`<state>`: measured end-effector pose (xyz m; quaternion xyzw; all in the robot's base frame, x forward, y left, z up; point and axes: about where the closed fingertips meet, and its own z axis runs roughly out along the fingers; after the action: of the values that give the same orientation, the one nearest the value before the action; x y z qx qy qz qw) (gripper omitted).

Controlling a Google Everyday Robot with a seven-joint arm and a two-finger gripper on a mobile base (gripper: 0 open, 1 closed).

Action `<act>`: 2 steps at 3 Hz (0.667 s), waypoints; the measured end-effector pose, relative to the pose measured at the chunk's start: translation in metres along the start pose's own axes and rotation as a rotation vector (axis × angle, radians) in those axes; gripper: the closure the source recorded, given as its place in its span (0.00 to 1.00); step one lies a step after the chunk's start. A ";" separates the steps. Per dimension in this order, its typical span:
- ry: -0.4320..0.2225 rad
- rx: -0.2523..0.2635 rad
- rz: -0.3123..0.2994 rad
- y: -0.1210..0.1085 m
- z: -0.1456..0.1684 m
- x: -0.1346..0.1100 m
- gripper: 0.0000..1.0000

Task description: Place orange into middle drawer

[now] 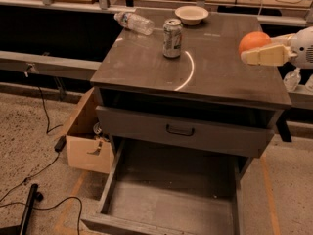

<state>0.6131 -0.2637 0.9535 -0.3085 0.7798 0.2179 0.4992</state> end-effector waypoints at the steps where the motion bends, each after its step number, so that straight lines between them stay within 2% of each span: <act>1: 0.000 -0.002 0.000 0.000 0.001 0.000 1.00; 2: 0.000 -0.073 -0.013 0.034 0.001 0.000 1.00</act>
Offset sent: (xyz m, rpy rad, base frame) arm -0.0761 0.0693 0.0061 0.0440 0.0308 0.2148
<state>0.5902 -0.2388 0.9543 -0.3316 0.7693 0.2431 0.4890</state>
